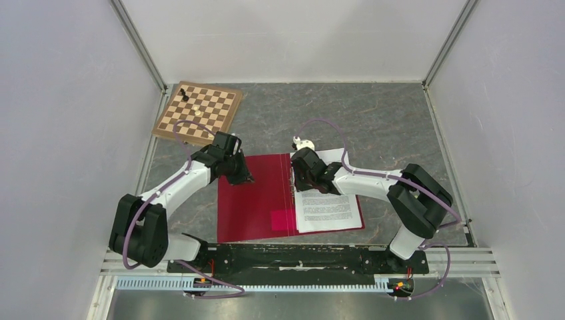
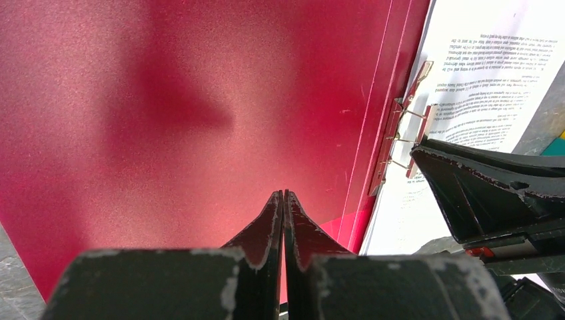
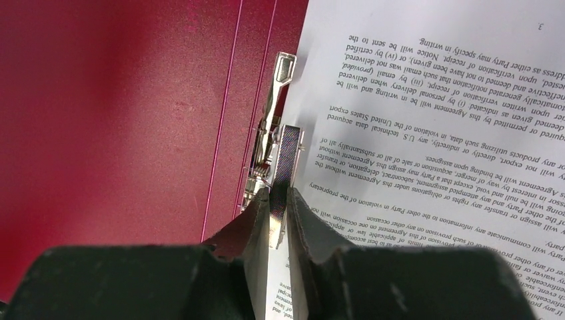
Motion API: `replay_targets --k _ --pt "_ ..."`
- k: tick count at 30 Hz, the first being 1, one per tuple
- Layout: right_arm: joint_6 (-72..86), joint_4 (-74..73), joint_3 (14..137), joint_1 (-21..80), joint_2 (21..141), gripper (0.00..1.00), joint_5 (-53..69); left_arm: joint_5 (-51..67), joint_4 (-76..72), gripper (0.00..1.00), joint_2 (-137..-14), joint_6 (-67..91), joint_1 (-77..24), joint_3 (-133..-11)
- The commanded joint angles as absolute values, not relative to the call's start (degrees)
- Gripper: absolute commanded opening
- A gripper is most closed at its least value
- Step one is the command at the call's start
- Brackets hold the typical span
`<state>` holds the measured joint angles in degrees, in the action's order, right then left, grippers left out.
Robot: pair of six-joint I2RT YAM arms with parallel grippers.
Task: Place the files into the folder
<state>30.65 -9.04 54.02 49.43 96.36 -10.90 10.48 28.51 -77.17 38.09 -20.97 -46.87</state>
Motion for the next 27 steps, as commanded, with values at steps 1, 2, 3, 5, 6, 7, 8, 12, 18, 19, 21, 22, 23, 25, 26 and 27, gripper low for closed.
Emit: replay_targets --k 1,2,3,5,6,7,8,12,18,19,21,22,23,25,26,27 --pt "31.0 -9.0 52.0 50.3 95.5 0.14 -10.3 11.3 26.7 0.06 -77.7 37.0 -20.7 -48.5" --pt "31.0 -9.1 51.7 50.3 95.3 0.14 -10.4 11.3 26.7 0.06 -77.7 37.1 -20.7 -48.4" --pt "31.0 -9.0 51.4 50.3 95.2 0.14 -10.5 11.3 26.6 0.06 -77.8 37.2 -20.7 -48.4" --pt "30.9 -8.9 50.6 50.3 94.9 0.14 -10.8 11.2 26.5 0.06 -77.8 37.5 -20.7 -48.3" --pt "30.9 -8.9 50.3 50.3 94.9 0.13 -10.9 11.1 26.5 0.06 -77.9 37.6 -20.7 -48.2" --pt "30.8 -8.9 50.0 50.3 94.9 0.13 -11.0 11.1 26.4 0.06 -77.9 37.6 -20.7 -48.2" --pt "30.8 -8.8 49.6 50.3 94.9 0.13 -11.1 11.1 26.4 0.06 -78.1 37.8 -20.7 -48.2" --pt "30.6 -8.6 49.2 50.3 95.2 0.13 -12.1 11.1 26.1 0.06 -78.4 38.3 -20.7 -48.1" --pt "29.4 -7.7 49.9 49.8 97.4 0.14 -13.8 11.5 25.6 0.05 -79.1 39.2 -20.7 -48.3" --pt "29.1 -7.3 49.9 49.5 97.8 0.14 -14.0 11.6 25.6 0.05 -79.2 39.3 -20.7 -48.4" --pt "28.2 -6.5 49.9 48.5 98.5 0.14 -14.8 11.6 25.5 0.05 -79.5 39.4 -20.7 -48.7" --pt "27.8 -6.2 49.9 47.8 98.8 0.14 -15.2 11.5 25.5 0.05 -79.5 39.4 -20.7 -48.9" --pt "27.2 -5.9 49.8 47.0 99.3 0.14 -15.5 11.5 25.5 0.05 -79.8 39.4 -20.7 -49.0" --pt "25.9 -5.2 49.8 45.3 100.1 0.13 -15.7 11.5 25.6 0.05 -80.2 39.4 -20.7 -49.4" --pt "25.3 -4.9 49.7 44.6 100.3 0.13 -15.9 11.6 25.6 0.05 -80.3 39.4 -20.7 -49.5" --pt "24.7 -4.8 49.8 43.8 100.3 0.13 -16.0 11.6 25.6 0.05 -80.4 39.4 -20.7 -49.6"
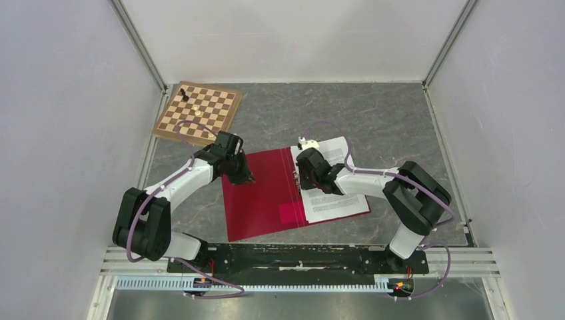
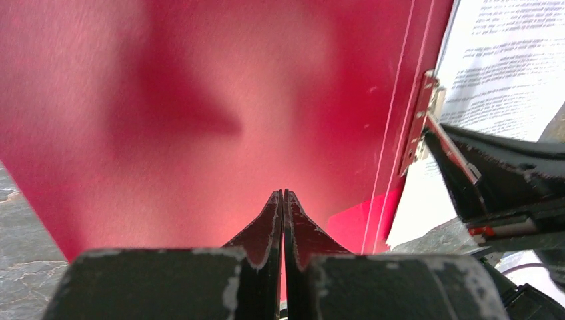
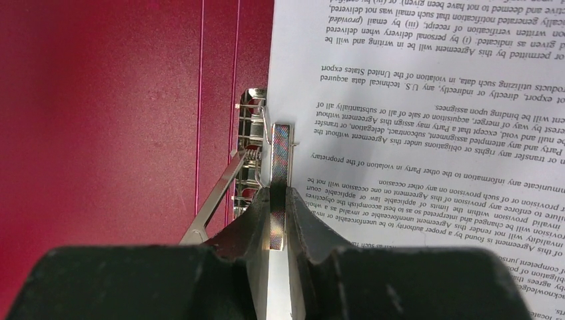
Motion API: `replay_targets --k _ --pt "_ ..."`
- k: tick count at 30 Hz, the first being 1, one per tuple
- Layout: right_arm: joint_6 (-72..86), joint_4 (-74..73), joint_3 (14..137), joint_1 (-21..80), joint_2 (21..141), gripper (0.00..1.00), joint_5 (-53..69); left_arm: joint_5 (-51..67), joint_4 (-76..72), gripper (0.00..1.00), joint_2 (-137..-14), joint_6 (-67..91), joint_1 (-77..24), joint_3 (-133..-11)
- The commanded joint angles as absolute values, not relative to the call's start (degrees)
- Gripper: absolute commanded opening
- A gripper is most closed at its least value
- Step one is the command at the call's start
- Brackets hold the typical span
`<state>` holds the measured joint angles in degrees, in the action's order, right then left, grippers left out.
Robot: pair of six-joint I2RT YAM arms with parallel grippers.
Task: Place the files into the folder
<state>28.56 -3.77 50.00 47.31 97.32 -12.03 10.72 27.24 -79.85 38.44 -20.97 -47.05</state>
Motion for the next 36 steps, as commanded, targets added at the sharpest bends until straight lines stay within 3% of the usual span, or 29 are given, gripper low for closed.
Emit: replay_targets --k 1,26,36 --pt "24.1 -4.7 49.7 43.2 100.4 0.13 -16.2 11.6 25.7 0.05 -80.4 39.4 -20.7 -49.7" --pt "21.7 -6.5 53.9 41.6 91.1 0.25 -10.6 8.2 23.6 0.02 -77.2 42.9 -20.7 -43.5" --pt "21.6 -12.8 55.0 41.9 83.8 0.27 -14.3 5.5 25.4 0.03 -75.0 43.8 -20.7 -42.6"
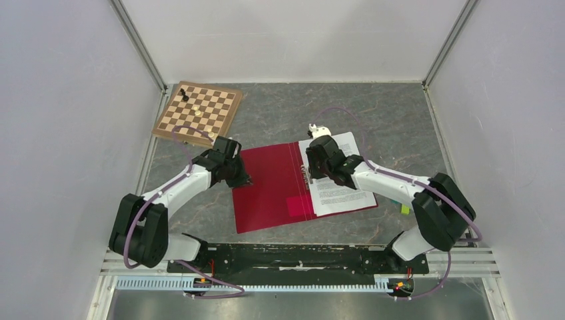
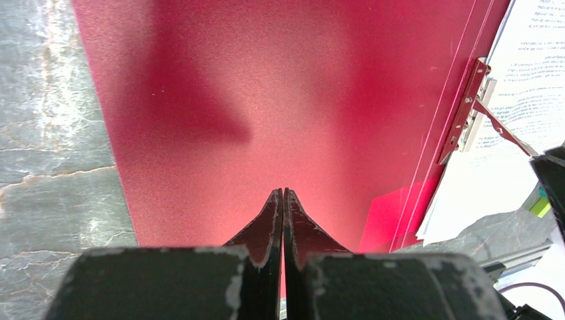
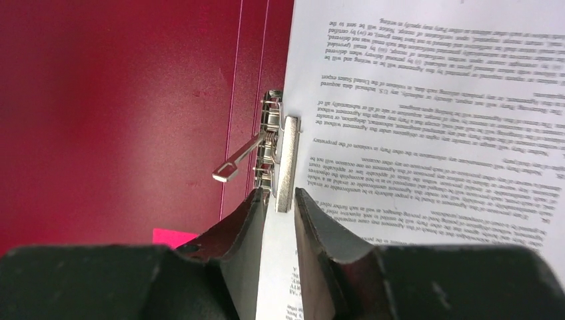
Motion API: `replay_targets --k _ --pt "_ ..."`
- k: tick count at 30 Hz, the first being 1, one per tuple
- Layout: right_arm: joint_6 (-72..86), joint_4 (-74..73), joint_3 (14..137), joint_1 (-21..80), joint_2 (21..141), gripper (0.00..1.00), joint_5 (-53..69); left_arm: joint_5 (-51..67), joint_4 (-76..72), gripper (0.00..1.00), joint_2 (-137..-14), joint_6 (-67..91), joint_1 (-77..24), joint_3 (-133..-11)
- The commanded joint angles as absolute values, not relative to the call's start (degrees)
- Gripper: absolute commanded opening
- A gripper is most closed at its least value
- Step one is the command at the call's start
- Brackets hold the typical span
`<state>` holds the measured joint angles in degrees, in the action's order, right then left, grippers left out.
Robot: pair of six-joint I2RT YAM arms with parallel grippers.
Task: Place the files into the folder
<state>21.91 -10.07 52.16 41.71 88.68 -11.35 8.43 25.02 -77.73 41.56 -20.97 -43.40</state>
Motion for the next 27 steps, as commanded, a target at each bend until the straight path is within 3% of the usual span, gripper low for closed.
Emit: replay_targets --k 1,12,27 --pt "21.3 -13.4 55.5 42.3 83.2 0.27 -15.0 5.2 25.7 0.02 -74.5 44.3 -20.7 -42.2" --pt "13.0 -25.8 72.1 47.6 93.1 0.26 -19.7 -5.8 29.2 0.02 -69.3 54.3 -26.0 -35.2" --pt "10.1 -30.3 78.1 50.7 101.7 0.22 -22.4 -13.5 34.6 0.02 -73.7 62.7 -30.9 -35.9"
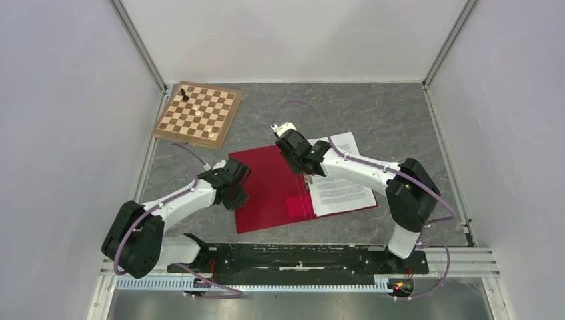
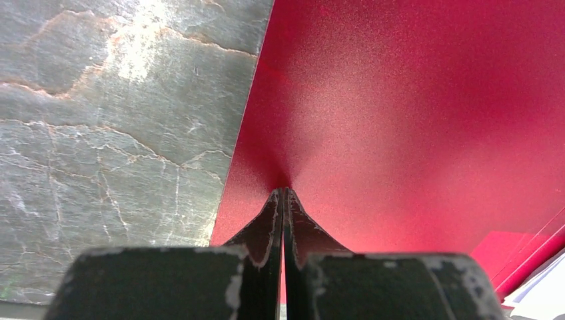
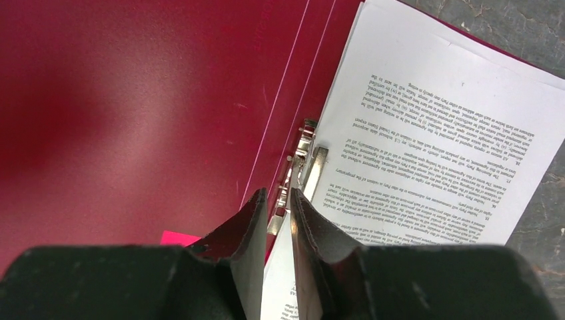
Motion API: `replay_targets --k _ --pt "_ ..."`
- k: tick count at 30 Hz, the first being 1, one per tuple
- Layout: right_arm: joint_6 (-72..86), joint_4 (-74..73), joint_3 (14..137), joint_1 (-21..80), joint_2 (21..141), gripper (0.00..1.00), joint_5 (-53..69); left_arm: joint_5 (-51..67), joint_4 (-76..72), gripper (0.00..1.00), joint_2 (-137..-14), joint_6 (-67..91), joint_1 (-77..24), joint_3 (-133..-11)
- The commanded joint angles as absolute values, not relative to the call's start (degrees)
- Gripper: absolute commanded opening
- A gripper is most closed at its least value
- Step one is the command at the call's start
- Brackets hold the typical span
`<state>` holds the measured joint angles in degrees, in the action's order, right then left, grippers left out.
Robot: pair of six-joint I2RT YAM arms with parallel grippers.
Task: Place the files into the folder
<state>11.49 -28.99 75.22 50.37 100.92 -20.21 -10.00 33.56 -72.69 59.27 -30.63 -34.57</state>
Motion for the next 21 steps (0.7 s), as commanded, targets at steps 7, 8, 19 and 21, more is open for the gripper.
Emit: replay_targets --k 7,8,19,21 --pt "9.9 -30.1 77.9 50.8 101.9 0.22 -22.0 -13.9 35.4 0.02 -76.6 64.4 -31.0 -36.3" --pt "9.6 -30.1 77.9 50.8 102.0 0.22 -22.0 -13.7 35.3 0.02 -76.9 64.8 -31.1 -36.4" --pt "8.6 -30.4 76.4 51.0 101.9 0.21 -21.1 -13.6 34.9 0.02 -77.7 66.4 -31.0 -35.7" --pt "8.6 -30.4 76.1 51.1 101.7 0.2 -21.3 -13.7 34.8 0.02 -77.6 66.5 -31.0 -35.5"
